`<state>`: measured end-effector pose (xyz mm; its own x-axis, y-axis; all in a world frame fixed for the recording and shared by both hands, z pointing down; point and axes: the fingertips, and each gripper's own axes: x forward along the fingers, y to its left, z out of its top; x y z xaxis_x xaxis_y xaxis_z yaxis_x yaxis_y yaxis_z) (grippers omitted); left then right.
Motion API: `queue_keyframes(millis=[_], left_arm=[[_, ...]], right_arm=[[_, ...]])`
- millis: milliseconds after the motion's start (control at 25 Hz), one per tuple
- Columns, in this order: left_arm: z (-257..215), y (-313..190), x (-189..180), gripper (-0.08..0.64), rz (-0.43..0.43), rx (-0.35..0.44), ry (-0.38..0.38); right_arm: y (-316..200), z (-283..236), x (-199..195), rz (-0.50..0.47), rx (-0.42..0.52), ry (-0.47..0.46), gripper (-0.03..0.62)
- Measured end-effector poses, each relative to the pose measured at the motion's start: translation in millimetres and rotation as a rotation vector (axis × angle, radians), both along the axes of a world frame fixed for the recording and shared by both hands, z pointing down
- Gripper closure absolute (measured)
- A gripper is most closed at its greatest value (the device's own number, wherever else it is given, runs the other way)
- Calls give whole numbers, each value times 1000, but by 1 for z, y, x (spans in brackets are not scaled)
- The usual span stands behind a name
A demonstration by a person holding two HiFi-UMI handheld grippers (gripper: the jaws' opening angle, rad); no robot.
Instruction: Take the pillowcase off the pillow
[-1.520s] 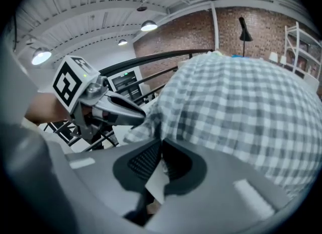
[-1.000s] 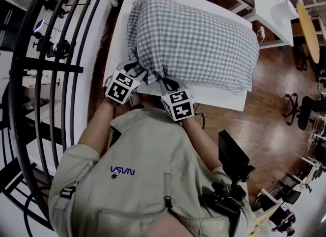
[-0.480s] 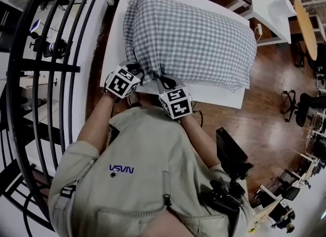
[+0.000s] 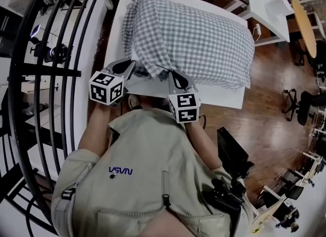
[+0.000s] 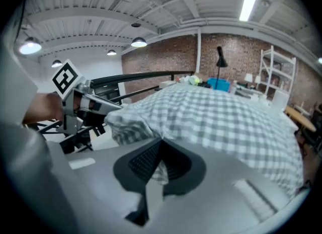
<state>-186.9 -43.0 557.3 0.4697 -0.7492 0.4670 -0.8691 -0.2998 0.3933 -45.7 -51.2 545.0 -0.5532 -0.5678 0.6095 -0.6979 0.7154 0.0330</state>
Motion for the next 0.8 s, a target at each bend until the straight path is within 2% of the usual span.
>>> queue_keyframes(millis=[120, 240, 360, 480, 640, 720, 800], left_arm=[[-17, -3, -8, 546, -41, 35, 71], [-22, -4, -10, 546, -54, 50, 114], [-10, 0, -8, 546, -56, 21, 132], [18, 7, -9, 546, -72, -46, 151], [48, 17, -12, 546, -110, -109, 222], [50, 18, -8, 546, -77, -115, 272], [41, 22, 4, 543, 24, -101, 320]], right_arm=[[-16, -21, 26, 95, 105, 31, 586], [-24, -29, 49, 164, 153, 62, 586], [-23, -8, 63, 198, 110, 109, 586], [-19, 33, 69, 192, 27, 175, 586], [-18, 59, 77, 172, -4, 254, 586], [-20, 63, 78, 160, -9, 277, 586], [-23, 69, 78, 140, -19, 293, 586]])
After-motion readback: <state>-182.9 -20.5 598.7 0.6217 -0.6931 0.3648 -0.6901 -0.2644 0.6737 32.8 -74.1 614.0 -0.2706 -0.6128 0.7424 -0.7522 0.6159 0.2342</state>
